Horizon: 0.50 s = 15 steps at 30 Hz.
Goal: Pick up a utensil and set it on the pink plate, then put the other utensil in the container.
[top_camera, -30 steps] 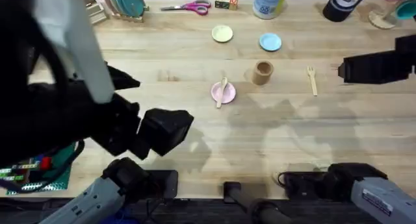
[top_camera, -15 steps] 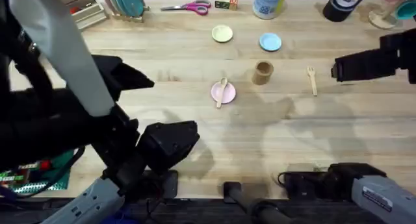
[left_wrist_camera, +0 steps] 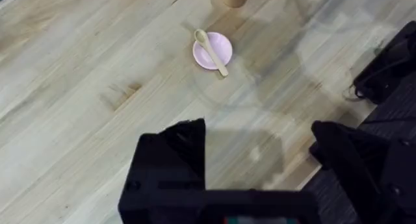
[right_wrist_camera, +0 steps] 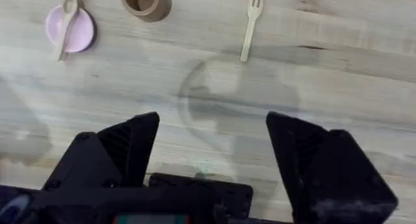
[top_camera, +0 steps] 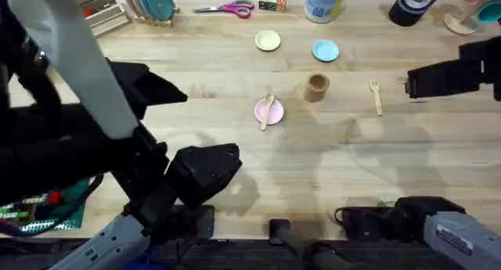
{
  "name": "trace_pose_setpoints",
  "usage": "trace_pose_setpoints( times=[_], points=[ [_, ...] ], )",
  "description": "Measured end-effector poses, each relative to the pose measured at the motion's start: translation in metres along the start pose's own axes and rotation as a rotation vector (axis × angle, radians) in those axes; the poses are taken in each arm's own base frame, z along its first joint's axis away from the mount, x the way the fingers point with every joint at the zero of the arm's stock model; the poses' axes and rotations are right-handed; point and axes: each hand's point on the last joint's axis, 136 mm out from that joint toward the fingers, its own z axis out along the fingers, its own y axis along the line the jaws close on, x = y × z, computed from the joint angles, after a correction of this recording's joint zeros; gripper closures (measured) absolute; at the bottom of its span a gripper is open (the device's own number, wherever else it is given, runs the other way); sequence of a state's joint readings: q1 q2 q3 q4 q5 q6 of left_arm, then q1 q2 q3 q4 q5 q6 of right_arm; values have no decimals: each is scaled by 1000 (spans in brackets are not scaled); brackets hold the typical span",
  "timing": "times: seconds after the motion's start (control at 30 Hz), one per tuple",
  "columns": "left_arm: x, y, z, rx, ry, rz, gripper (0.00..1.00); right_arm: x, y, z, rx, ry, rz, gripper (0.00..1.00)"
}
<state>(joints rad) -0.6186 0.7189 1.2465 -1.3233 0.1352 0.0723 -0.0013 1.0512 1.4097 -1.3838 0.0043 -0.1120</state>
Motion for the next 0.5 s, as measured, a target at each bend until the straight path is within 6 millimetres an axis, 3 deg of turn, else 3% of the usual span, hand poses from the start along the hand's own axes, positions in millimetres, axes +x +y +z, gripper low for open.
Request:
trace_pose_setpoints(
  times=[0.33,0.5],
  points=[
    [20,-2,-1,6,83,-11,6,-5,-3,0,15,-22,-15,6],
    [21,-2,-1,6,84,-9,6,-5,-14,0,40,-23,11,4]
  ],
)
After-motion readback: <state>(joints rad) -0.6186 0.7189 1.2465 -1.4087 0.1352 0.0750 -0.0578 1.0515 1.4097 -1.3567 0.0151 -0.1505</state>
